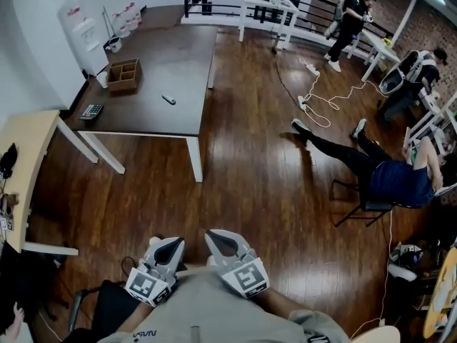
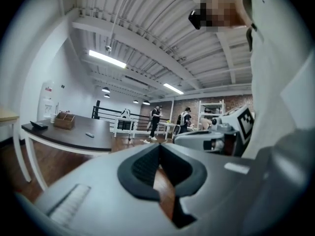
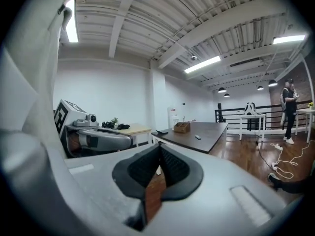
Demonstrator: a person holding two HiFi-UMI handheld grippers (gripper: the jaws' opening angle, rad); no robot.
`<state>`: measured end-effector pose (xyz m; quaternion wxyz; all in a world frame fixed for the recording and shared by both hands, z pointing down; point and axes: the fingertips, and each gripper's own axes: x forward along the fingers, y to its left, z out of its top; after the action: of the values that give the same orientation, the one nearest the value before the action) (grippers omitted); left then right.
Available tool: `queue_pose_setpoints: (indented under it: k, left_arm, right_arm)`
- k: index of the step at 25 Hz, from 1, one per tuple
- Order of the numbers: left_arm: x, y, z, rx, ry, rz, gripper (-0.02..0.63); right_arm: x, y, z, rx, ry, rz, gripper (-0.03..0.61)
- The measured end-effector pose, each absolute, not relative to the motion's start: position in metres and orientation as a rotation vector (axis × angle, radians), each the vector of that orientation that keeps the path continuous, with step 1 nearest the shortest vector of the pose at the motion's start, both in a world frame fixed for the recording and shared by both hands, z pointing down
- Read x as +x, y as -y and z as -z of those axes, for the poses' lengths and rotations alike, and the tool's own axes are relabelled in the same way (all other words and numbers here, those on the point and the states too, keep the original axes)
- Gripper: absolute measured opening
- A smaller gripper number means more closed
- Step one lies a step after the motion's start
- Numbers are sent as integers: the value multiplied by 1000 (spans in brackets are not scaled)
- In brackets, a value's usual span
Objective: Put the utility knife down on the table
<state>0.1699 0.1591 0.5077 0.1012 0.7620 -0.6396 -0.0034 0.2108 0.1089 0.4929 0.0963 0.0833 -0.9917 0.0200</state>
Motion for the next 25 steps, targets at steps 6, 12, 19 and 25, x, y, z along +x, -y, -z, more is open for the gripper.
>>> queue_pose_setpoints:
  k: [6, 12, 19, 25]
  left_arm:
    - [169, -177, -508, 2178, 1952, 33, 2]
    - [172, -182, -509, 2158, 1972, 55, 2]
    - [175, -178, -508, 2184, 1965, 70, 2]
    - [177, -170, -507, 2203, 1948, 64, 2]
  right_arm:
    - [213, -121, -493, 209, 2945, -42, 0]
    - [218, -127, -498, 196, 2936, -33, -2]
    - [222, -122, -497, 225, 2939, -27, -2]
    - [224, -115, -496, 243, 2932, -17, -2]
